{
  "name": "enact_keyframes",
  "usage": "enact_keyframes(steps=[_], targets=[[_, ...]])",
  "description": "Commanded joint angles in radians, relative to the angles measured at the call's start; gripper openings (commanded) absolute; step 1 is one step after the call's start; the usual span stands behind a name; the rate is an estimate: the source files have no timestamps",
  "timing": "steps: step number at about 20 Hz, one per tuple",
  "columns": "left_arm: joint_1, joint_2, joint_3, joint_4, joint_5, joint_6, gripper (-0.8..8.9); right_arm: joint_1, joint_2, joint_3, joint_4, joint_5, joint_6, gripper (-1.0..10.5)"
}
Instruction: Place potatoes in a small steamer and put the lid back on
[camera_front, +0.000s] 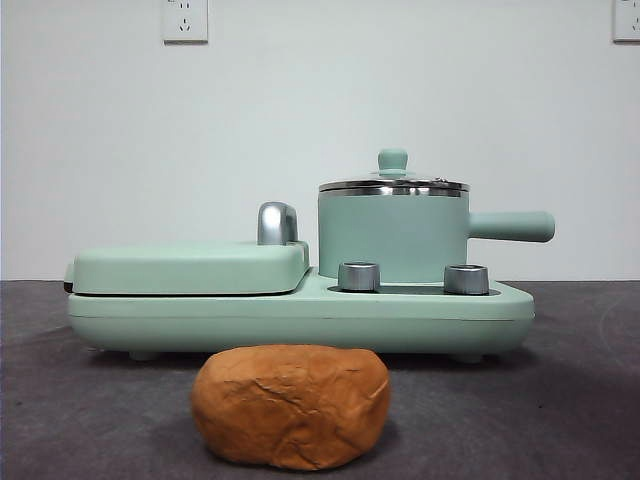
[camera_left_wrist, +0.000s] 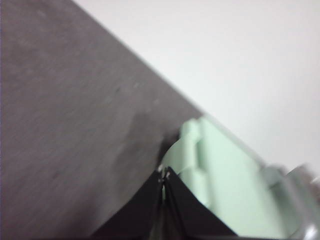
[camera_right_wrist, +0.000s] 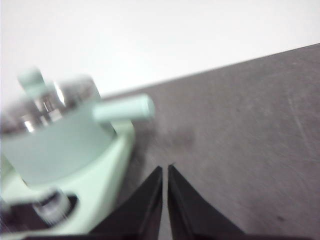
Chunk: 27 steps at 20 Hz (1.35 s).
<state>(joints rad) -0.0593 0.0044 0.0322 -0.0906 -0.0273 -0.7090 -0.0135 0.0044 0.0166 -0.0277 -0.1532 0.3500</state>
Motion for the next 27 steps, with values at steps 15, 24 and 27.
enact_keyframes(steps=[15, 24, 27], targets=[[0.001, 0.071, 0.277, -0.049, 0.254, 0.214, 0.09, 0.0, 0.052, 0.249, -0.039, -0.152, 0.188, 0.2], [0.001, 0.252, 0.552, -0.319, 0.383, 0.673, 0.08, 0.0, 0.214, 0.432, -0.156, -0.361, -0.148, 0.2], [0.001, 0.325, 0.616, -0.378, 0.428, 0.783, 0.08, 0.001, 0.277, 0.475, -0.161, -0.431, -0.235, 0.2]])
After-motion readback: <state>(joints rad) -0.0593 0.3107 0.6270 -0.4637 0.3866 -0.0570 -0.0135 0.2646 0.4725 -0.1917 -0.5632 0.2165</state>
